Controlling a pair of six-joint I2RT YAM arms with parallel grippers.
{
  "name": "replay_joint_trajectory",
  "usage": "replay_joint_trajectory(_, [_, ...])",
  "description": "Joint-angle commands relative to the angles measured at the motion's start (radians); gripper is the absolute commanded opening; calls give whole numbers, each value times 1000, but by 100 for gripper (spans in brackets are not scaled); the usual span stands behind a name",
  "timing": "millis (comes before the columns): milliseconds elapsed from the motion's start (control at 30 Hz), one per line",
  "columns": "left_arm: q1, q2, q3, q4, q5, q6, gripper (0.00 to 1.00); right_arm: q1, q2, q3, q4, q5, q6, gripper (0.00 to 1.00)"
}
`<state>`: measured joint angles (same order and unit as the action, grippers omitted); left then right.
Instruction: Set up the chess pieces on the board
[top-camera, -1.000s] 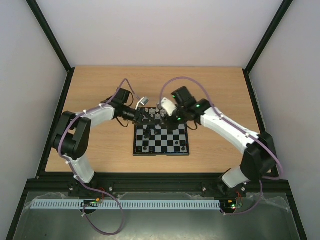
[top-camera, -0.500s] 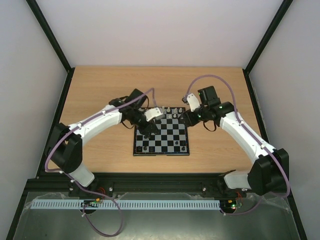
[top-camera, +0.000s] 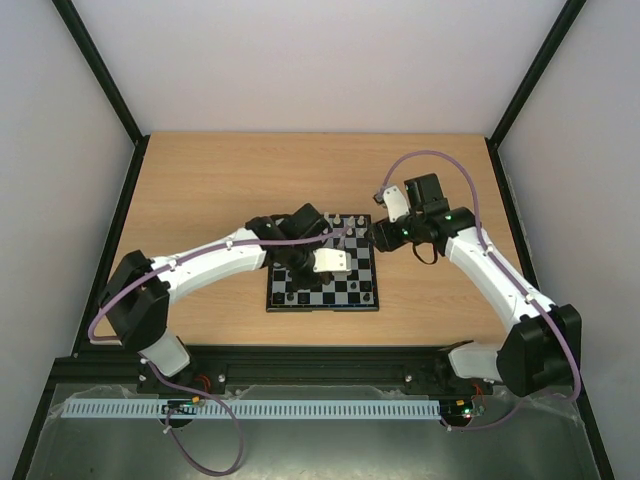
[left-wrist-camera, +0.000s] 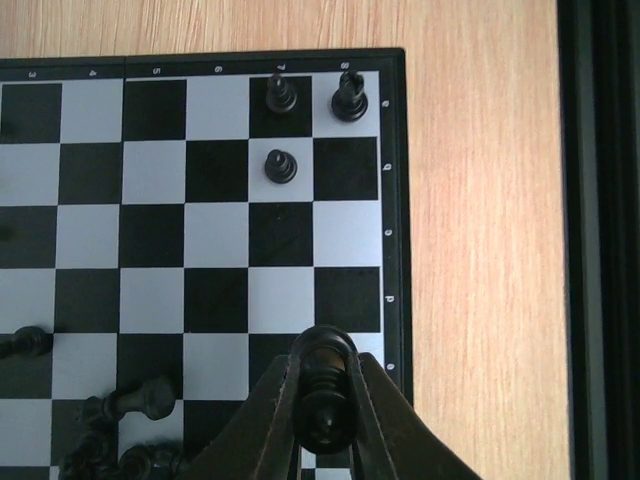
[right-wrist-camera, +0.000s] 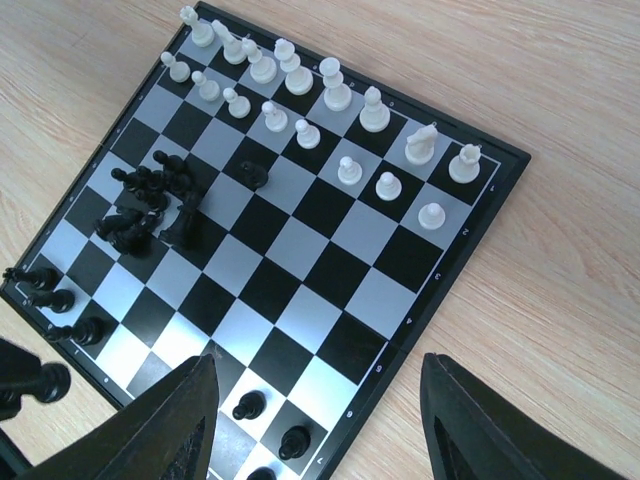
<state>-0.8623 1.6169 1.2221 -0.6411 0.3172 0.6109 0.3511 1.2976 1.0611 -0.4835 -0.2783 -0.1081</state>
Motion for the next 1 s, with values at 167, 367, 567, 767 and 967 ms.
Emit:
replay_joint_trajectory(167, [-9, 43, -41, -3, -66, 59, 12, -2, -37, -36, 2, -11, 0, 57])
replay_joint_trajectory(367, [-24, 82, -48, 9, -45, 64, 11, -3, -31, -41, 4, -15, -2, 57])
replay_joint_trajectory(567, [-50, 122, -44, 28, -35, 64, 11, -4, -30, -47, -3, -18, -10, 57])
replay_joint_trajectory(767, [-67, 159, -28, 49, -35, 47, 11, -4, -37, -56, -9, -19, -14, 57])
replay_joint_trajectory(967, [-77, 187, -22, 56, -33, 38, 11, -2, -32, -59, -11, -18, -18, 57])
